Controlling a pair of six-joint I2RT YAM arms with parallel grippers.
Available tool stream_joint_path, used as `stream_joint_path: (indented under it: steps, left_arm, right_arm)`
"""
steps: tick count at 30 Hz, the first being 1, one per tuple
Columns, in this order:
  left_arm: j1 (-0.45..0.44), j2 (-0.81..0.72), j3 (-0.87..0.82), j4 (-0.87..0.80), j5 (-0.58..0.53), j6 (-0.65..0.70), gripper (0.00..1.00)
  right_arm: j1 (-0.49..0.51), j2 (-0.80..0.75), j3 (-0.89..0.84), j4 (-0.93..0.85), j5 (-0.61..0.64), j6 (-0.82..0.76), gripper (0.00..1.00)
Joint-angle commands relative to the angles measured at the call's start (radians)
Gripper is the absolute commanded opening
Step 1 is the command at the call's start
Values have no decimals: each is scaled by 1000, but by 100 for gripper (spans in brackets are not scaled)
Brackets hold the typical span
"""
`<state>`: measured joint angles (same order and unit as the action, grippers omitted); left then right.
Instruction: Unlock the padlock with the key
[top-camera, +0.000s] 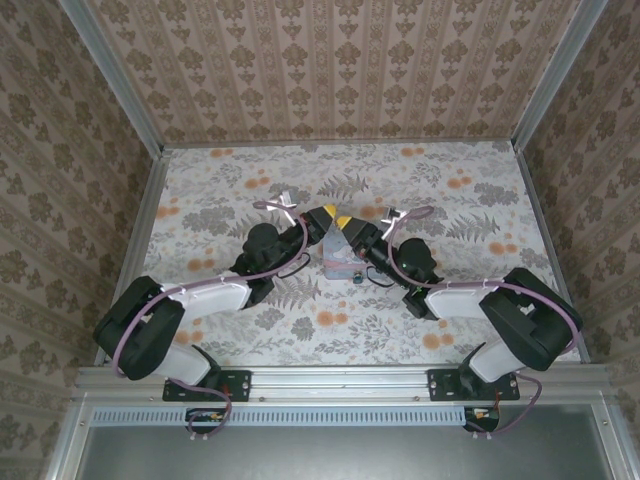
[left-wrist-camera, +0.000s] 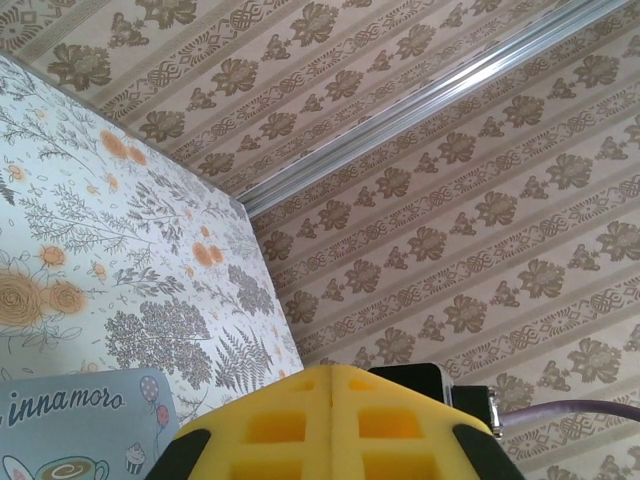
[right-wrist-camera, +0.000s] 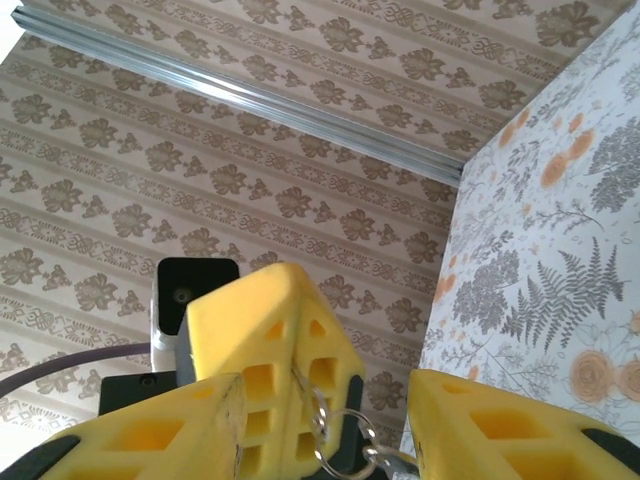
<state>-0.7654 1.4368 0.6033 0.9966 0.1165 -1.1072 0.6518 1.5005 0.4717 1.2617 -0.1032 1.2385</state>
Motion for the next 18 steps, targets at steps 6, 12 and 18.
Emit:
stream_joint_path:
  steps: [6, 12, 18]
  left_arm:
    - [-11, -28, -19, 76, -18, -34, 0]
    - [-20, -27, -25, 83, -21, -40, 0]
    - [-27, -27, -28, 87, -26, -40, 0]
  right_arm:
    - [5, 21, 36, 69, 31, 6, 46]
    - [8, 40, 44, 69, 37, -2, 44]
    - [5, 49, 53, 69, 30, -6, 42]
